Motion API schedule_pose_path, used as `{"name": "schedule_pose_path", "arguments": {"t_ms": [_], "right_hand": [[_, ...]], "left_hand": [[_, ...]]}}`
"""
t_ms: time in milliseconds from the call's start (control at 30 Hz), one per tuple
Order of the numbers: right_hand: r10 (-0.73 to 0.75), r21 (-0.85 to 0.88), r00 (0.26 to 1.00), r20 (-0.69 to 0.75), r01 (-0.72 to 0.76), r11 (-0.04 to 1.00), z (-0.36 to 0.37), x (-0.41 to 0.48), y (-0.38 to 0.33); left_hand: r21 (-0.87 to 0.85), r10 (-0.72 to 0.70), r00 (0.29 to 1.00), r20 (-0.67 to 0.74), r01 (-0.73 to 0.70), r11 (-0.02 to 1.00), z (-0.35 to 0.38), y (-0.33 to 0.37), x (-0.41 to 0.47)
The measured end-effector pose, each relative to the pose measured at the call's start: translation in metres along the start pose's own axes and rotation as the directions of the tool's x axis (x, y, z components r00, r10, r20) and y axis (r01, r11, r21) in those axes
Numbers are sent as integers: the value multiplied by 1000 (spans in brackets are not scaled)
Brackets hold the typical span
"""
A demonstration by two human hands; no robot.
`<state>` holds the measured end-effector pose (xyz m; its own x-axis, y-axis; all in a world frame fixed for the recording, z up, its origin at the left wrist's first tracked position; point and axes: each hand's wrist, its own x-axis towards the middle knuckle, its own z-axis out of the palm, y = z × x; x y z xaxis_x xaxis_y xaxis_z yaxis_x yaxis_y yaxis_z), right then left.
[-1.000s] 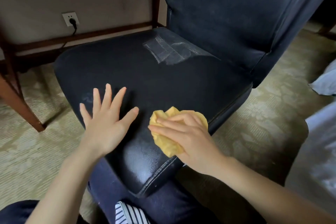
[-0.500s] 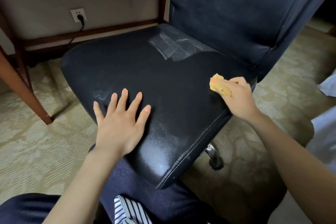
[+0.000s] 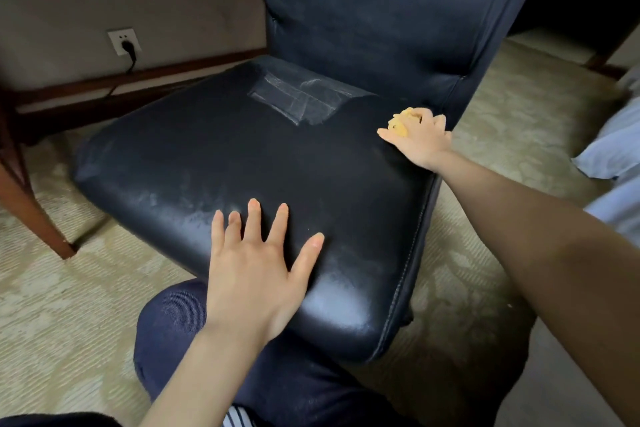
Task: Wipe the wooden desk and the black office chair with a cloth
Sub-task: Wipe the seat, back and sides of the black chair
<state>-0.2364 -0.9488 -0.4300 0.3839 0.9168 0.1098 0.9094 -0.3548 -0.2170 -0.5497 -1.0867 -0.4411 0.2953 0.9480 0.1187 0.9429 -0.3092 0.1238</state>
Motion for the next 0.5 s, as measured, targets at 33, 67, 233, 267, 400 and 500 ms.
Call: {"name": "schedule_pose_path", "arguments": {"t_ms": [33,67,233,267,400,500], "right_hand": [[4,18,999,42,-5,1000,-4,2,0],[8,34,997,82,-10,999,-8,5,1],[-100,114,995,28,96,989,-22,2,6],[-132,129,991,-17,133,983,-21,-6,6],[-284,126,952,-111,297,946,-19,-48,2],[-375,155,923,-92,385,910,-20,-82,3]], "left_hand": [[-11,10,1000,3,-10,1000,-1,2,-2],[-20,16,1000,5,-16,1000,-1,4,-3],[-49,22,1000,21,-21,999,0,17,-6],[-52,21,999,27,-20,998,1,19,-8],[-19,54,998,42,-53,998,3,20,-9],[18,123,992,13,-124,992,-1,7,-3]]}}
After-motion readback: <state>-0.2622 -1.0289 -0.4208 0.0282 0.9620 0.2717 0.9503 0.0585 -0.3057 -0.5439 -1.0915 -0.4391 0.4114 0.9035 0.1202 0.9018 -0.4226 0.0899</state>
